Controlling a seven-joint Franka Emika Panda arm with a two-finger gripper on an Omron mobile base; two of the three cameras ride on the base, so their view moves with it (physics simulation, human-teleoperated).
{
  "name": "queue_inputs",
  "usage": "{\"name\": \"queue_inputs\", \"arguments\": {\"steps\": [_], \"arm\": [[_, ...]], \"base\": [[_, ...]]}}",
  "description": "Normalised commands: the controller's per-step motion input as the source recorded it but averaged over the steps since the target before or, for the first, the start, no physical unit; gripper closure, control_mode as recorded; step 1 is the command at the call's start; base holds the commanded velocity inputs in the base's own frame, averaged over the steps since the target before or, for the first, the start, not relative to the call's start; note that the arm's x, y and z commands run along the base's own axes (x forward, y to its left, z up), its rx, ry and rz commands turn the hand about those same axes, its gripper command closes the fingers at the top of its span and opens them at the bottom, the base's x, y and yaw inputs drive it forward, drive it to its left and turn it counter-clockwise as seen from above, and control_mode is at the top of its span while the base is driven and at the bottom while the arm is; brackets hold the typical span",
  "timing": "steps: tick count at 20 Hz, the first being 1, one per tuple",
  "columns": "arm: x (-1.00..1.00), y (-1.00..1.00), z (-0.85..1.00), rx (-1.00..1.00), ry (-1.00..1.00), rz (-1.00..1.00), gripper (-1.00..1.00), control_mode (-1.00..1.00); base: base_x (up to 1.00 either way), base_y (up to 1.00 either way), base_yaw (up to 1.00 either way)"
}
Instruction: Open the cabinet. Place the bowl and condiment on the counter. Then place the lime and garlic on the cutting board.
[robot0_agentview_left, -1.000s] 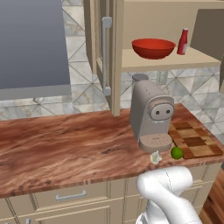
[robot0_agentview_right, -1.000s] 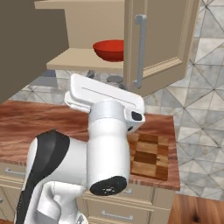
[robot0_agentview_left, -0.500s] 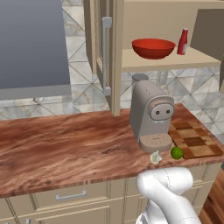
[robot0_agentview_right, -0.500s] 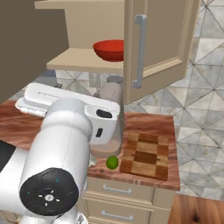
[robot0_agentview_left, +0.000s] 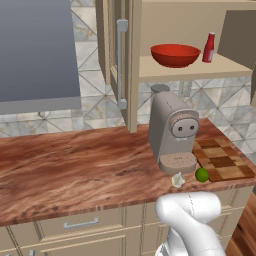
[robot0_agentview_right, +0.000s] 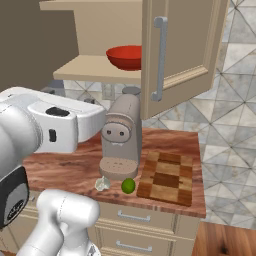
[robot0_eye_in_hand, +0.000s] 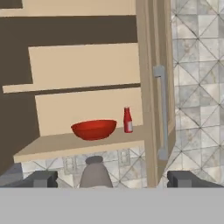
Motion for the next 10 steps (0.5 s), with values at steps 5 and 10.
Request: {"name": "queue_inputs", "arguments": {"steps": [5, 10], "arm": [[0.00, -0.07, 0.00, 0.00, 0.01, -0.40, -1.00, -1.00], [0.00, -0.11, 0.00, 0.00, 0.01, -0.32, -1.00, -1.00]], "base": [[0.00, 0.00, 0.00], [0.00, 0.00, 0.00]]}}
